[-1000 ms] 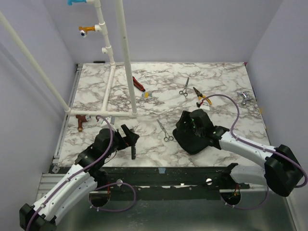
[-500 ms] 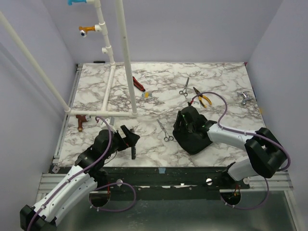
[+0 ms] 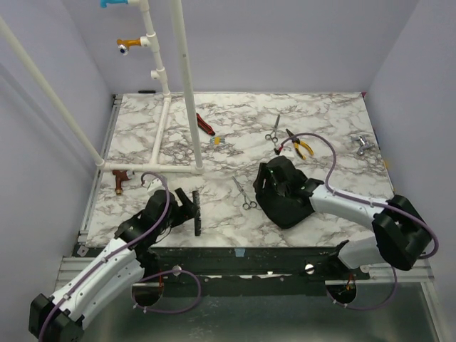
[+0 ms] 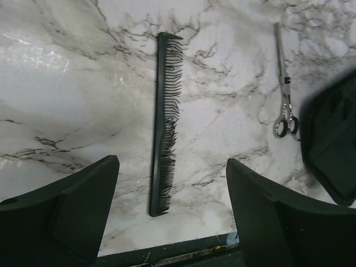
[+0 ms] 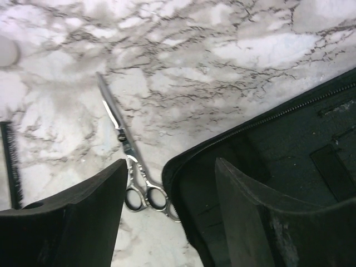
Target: Sort the hair-cutting tools
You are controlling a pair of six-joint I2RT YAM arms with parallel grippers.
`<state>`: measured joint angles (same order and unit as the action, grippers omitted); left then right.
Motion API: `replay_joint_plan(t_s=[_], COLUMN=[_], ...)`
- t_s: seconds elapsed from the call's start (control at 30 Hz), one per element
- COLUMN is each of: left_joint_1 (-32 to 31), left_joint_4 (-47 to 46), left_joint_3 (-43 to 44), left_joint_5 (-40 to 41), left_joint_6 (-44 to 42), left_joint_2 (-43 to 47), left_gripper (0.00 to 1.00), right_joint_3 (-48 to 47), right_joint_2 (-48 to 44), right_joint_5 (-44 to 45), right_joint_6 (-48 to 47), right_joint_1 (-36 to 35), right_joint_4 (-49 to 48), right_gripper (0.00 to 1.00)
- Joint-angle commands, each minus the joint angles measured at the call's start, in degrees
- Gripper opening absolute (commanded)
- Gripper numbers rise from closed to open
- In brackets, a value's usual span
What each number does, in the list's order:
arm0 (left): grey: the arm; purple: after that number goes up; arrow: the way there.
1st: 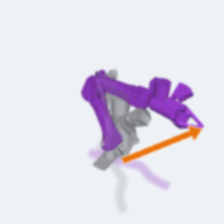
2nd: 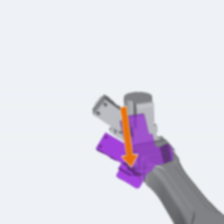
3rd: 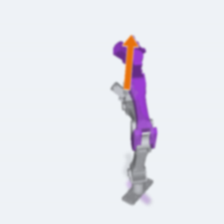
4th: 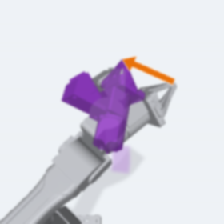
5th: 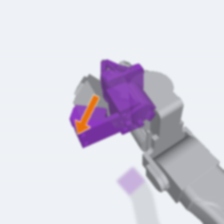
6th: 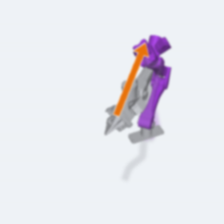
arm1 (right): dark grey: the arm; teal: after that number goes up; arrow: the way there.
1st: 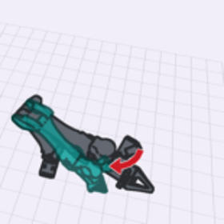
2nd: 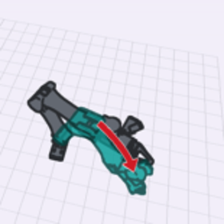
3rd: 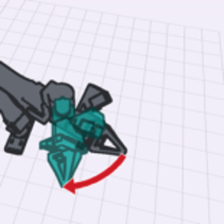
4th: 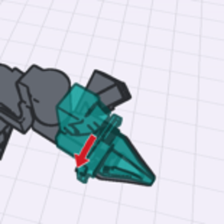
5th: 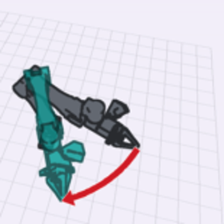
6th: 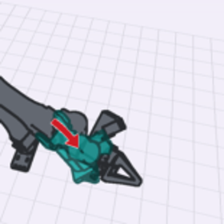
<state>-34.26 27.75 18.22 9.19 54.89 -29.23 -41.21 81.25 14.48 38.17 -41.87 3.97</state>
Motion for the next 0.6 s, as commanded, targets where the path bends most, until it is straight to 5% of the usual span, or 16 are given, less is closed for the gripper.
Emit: replay_joint_plan(t_s=[0.0, 0.57], left_joint_1=[-0.4, -13.6], left_joint_4=[3.6, 3.2], left_joint_3=[4.2, 12.5], left_joint_5=[3.9, 11.1], left_joint_6=[-0.7, 2.3], left_joint_2=[-9.0, -34.3], left_gripper=[0.76, 0.60], right_joint_3=[-1.6, 8.4], right_joint_2=[-5.1, -17.4], right_joint_5=[2.0, -1.6], right_joint_6=[-2.2, -1.9], right_joint_1=[-1.5, -1.8], right_joint_4=[3.5, 3.4], right_gripper=[0.69, 0.70])
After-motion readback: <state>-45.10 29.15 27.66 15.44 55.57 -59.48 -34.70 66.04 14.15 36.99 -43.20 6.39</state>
